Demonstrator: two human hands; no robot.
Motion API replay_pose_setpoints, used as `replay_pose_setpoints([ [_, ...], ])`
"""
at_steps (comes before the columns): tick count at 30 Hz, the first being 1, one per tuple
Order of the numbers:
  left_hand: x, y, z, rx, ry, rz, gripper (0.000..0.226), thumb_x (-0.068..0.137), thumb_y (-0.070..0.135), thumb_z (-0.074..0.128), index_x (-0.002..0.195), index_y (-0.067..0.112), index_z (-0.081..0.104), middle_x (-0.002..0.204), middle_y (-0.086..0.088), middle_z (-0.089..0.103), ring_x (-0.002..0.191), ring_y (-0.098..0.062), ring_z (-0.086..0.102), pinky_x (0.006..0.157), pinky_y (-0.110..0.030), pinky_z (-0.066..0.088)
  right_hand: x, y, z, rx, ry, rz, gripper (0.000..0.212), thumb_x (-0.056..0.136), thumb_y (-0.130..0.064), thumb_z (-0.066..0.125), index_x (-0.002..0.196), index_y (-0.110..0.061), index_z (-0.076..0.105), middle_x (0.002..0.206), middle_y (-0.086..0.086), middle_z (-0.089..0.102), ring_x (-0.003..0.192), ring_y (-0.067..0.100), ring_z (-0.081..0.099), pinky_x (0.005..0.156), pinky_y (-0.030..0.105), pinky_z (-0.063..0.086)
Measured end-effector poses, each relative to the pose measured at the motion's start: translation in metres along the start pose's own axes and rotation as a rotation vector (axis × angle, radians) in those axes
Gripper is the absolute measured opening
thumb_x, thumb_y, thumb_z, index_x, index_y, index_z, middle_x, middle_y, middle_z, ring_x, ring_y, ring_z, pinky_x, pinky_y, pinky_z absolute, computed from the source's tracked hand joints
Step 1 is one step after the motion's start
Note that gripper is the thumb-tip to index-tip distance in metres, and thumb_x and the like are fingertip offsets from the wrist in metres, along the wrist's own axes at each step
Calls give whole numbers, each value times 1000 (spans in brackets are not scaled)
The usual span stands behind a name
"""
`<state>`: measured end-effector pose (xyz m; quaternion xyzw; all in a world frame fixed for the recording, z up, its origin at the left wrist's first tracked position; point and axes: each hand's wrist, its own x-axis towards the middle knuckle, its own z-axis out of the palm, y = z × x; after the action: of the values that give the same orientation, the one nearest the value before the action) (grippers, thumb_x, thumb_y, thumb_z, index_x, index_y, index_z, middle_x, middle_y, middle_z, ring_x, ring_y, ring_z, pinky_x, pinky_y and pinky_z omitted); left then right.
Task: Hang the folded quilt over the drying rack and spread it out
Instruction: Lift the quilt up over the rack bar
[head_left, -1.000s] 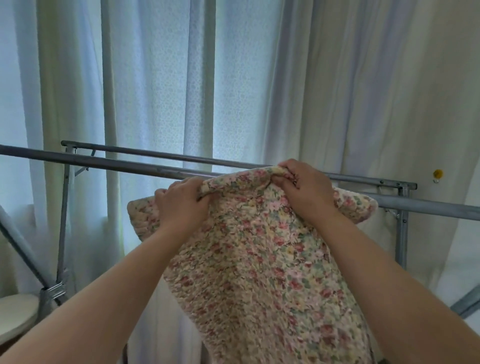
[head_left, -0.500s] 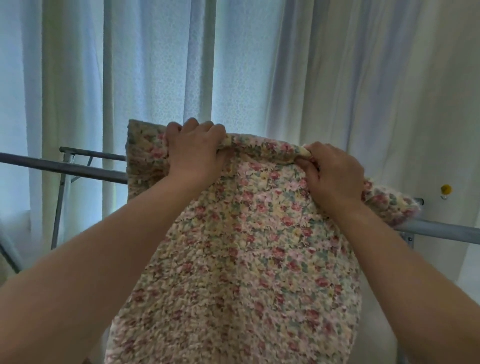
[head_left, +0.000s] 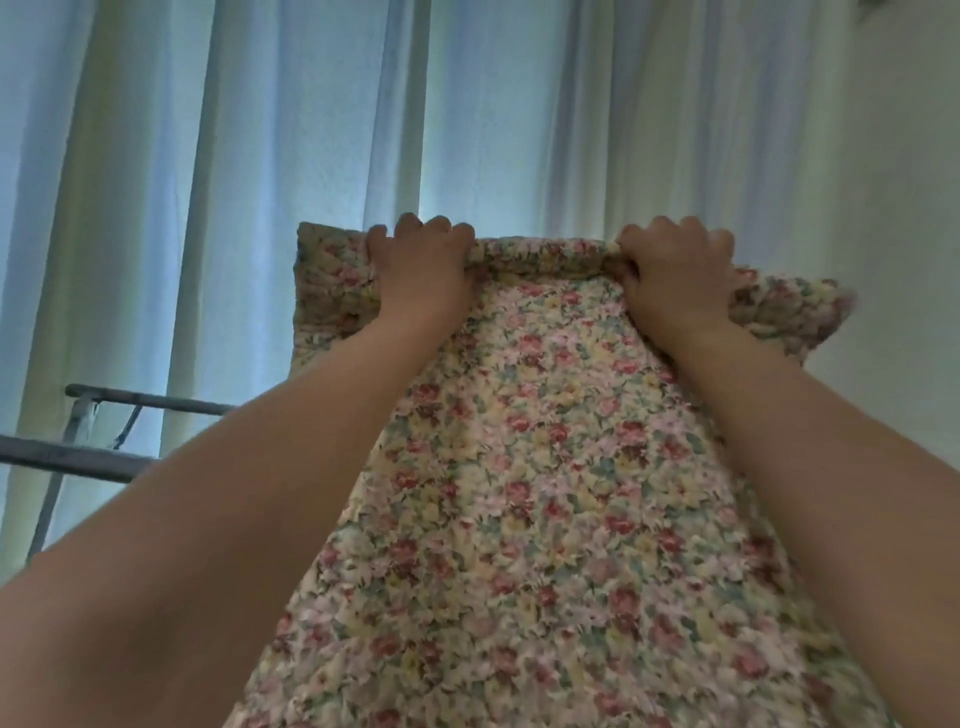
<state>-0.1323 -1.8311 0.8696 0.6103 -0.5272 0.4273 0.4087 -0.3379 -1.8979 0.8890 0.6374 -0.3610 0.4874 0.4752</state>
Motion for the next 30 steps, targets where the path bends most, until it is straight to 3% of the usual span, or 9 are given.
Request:
replay_pose_setpoints([
  [2, -6, -2, 18, 20, -40, 12, 20, 93, 25, 48, 106, 13, 58, 103, -5, 58, 109, -30, 46, 97, -44, 28, -7, -3, 16, -15, -84, 45, 21, 90, -21, 52, 101, -9, 65, 97, 17, 58, 97, 36, 48, 84, 46, 33],
  [8, -38, -8, 76, 1, -160, 43, 15, 92, 19, 48, 102, 14, 59, 98, -3, 59, 104, -29, 48, 91, -41, 32, -50, -12, 56, -5, -390, 110, 26, 92, -31, 49, 105, -17, 66, 108, 14, 53, 104, 33, 44, 85, 40, 31],
  [14, -54, -10, 102, -98, -228, 30, 13, 91, 16, 48, 95, 11, 60, 90, -4, 56, 102, -29, 49, 89, -40, 33, -69, 9, 49, 300, -569, 351, 13, 84, -21, 55, 96, -16, 59, 88, 2, 58, 84, 24, 55, 69, 29, 38],
  [16, -54, -11, 102, -126, -218, 18, 16, 92, 22, 50, 97, 10, 60, 94, -6, 59, 103, -30, 49, 89, -40, 32, -78, 29, 40, 337, -616, 475, 13, 83, -24, 57, 92, -14, 61, 94, 6, 63, 86, 23, 55, 71, 29, 41],
  [19, -54, -9, 103, -124, -219, 3, 21, 93, 27, 50, 99, 9, 60, 98, -8, 60, 106, -31, 49, 92, -41, 32, -100, 59, 31, 230, -729, 706, 51, 81, -43, 62, 112, -3, 56, 121, 19, 57, 106, 34, 54, 82, 36, 44],
  [22, -55, -4, 105, -115, -217, -14, 22, 93, 28, 51, 100, 10, 61, 101, -8, 60, 107, -31, 49, 93, -42, 31, -121, 73, 26, 283, -893, 936, 97, 74, -65, 60, 140, -2, 26, 145, 18, 34, 126, 35, 40, 97, 38, 38],
  [25, -55, -6, 109, -111, -256, -27, 18, 92, 26, 52, 99, 12, 61, 103, -7, 61, 109, -31, 48, 94, -42, 31, -132, 82, 24, 478, -1043, 1029, 108, 70, -57, 70, 146, -3, 15, 151, 14, 24, 132, 33, 35, 104, 39, 34],
  [28, -58, -7, 111, -39, -419, -3, 20, 91, 31, 53, 102, 15, 59, 110, -7, 60, 113, -30, 48, 95, -41, 32, -141, 86, 21, 314, -1223, 887, 126, 52, -53, 77, 148, -8, 9, 154, 11, 20, 135, 30, 30, 103, 37, 32],
  [30, -60, -7, 111, 3, -467, 22, 24, 91, 35, 53, 104, 16, 59, 112, -7, 60, 114, -30, 47, 95, -40, 32, -145, 85, 22, 238, -1245, 785, 103, 64, -40, 74, 146, -11, 20, 151, 12, 26, 133, 29, 33, 100, 34, 34],
])
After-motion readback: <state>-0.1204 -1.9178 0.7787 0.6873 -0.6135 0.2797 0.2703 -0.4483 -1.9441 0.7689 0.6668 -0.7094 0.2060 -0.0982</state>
